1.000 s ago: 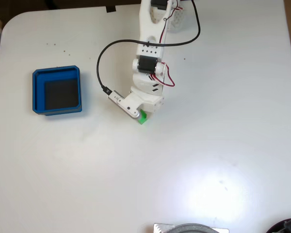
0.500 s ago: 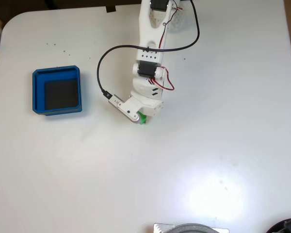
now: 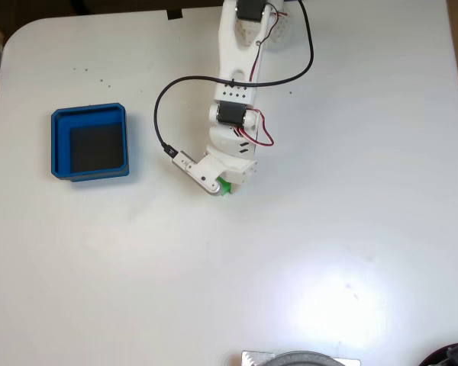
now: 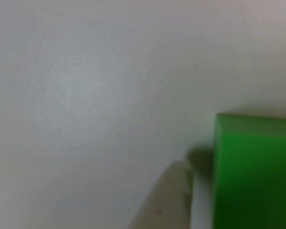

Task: Pick up green cube and drop it in the blue box

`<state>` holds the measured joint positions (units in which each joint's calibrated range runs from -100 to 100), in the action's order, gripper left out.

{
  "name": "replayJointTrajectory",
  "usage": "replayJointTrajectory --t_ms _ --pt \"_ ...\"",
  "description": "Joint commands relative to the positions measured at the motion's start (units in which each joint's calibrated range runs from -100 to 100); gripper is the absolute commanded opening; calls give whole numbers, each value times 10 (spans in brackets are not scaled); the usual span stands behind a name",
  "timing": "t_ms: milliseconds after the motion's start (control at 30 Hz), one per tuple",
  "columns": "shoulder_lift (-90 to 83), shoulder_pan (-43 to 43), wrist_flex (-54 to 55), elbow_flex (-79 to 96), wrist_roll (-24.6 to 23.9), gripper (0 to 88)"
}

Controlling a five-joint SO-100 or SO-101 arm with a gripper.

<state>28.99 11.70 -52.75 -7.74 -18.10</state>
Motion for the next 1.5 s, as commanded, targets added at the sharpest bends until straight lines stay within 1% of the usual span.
replayJointTrajectory --t_ms 0,200,467,600,833,967,1133,1467 --pt "-13 2 11 -40 2 234" --pt "-13 3 11 -40 2 138" --pt "-14 3 10 -40 2 48" --pt "-15 1 10 -40 2 26" --pt "-62 5 9 -39 10 25" --pt "-99 11 7 -39 43 27" --pt "-133 43 7 -39 93 27" --pt "-142 130 9 -39 178 27"
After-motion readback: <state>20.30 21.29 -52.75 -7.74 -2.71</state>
